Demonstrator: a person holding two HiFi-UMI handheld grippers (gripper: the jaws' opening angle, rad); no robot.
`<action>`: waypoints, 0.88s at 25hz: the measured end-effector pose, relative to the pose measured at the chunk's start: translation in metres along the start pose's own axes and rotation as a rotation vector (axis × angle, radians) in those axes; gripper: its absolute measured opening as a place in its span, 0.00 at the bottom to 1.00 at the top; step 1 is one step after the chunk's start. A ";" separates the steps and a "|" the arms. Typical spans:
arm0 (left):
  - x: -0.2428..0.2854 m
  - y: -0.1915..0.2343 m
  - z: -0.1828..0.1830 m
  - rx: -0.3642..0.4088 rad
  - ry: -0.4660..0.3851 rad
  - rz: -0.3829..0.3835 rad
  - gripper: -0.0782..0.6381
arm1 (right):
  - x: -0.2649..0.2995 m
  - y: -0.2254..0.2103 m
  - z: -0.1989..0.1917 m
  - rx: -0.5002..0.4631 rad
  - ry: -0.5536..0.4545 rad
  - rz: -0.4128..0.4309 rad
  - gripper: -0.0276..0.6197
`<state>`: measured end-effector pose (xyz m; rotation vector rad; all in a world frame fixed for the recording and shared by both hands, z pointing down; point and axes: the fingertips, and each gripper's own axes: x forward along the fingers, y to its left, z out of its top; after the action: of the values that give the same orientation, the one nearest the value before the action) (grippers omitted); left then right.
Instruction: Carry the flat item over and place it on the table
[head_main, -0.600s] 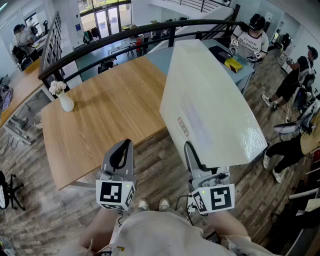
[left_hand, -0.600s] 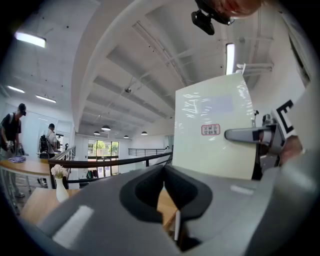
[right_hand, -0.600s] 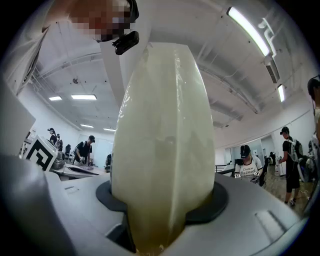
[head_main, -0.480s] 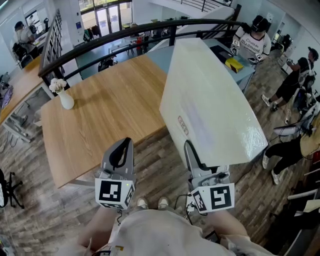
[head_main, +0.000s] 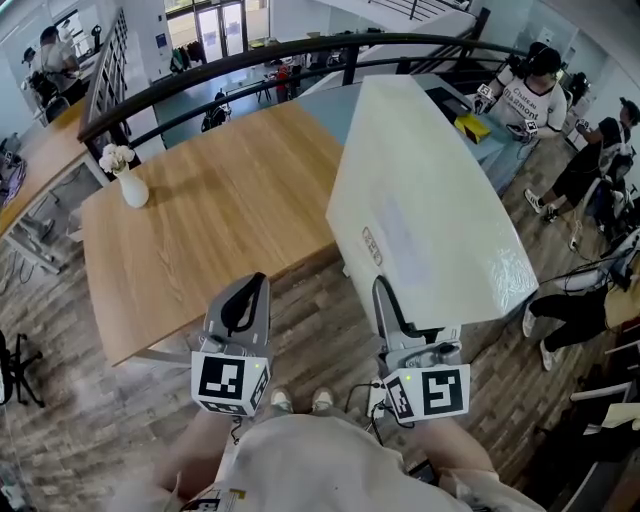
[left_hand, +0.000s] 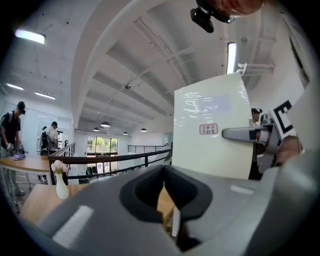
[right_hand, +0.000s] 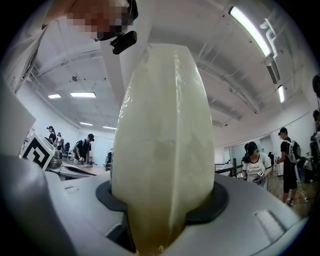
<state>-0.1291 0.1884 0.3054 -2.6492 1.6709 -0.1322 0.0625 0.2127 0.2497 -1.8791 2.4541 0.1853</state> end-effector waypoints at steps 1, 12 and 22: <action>0.000 -0.002 0.000 0.000 0.002 0.000 0.11 | -0.001 -0.002 0.000 0.000 0.000 0.000 0.47; 0.014 -0.043 -0.002 0.008 0.023 -0.008 0.11 | -0.015 -0.040 -0.007 0.013 -0.003 0.013 0.47; 0.023 -0.079 0.003 0.028 0.009 0.029 0.11 | -0.029 -0.084 -0.011 0.013 -0.021 0.018 0.47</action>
<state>-0.0480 0.2017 0.3082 -2.6070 1.6968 -0.1661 0.1514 0.2172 0.2580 -1.8407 2.4533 0.1889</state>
